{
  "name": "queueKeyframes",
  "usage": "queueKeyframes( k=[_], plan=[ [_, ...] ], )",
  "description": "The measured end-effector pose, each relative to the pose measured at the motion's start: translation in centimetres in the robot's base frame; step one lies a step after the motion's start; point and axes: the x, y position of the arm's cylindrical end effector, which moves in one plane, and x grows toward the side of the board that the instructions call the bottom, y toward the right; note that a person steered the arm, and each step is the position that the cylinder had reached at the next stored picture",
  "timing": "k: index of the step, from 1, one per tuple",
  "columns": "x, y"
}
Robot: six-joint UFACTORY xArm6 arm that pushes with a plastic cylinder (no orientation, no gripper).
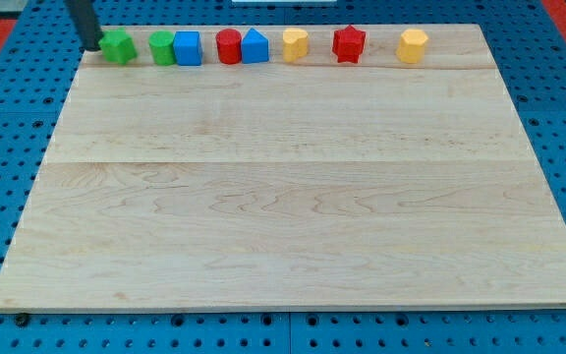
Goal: Move the green star into the green circle bottom diagonally to the blue cube
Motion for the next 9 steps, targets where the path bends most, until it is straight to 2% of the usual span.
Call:
queueKeyframes(
  k=[1, 3, 4, 5, 9],
  plan=[
    [0.0, 4.6],
    [-0.5, -0.2],
    [-3.0, 0.0],
    [-3.2, 3.7],
    [1.5, 7.1]
  ],
)
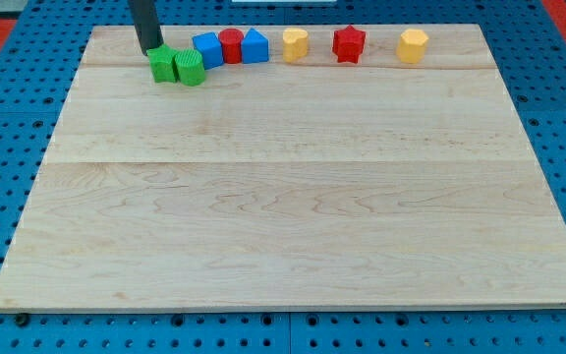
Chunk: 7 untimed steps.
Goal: Move the green star into the green circle bottom diagonally to the blue cube
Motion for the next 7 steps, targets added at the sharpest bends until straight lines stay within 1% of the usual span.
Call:
queueKeyframes(
  k=[1, 2, 4, 5, 6, 7],
  plan=[
    [1.5, -2.9],
    [8.0, -3.3],
    [6.2, 13.2],
    [9.1, 17.8],
    [9.1, 23.0],
    [7.7, 30.6]
  ],
)
